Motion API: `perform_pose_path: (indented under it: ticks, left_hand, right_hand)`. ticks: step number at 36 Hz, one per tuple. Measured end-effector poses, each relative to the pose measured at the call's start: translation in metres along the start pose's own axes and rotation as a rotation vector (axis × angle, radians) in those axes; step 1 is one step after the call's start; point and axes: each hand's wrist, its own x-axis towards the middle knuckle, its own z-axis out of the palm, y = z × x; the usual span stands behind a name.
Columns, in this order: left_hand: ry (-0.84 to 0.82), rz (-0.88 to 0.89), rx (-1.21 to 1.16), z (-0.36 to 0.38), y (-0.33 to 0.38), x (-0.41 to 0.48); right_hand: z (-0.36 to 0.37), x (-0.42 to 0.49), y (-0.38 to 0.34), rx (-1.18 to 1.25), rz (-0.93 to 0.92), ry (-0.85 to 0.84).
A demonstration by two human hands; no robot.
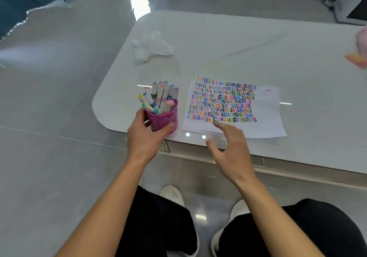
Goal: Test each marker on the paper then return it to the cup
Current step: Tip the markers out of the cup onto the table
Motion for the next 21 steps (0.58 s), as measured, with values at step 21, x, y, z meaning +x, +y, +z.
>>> perform_pose_path:
  ticks: [21]
  left_hand:
    - [0.007,-0.044,-0.057,0.012,-0.026,0.052]
  right_hand:
    - [0.032,0.037,0.047,-0.347,-0.017,0.111]
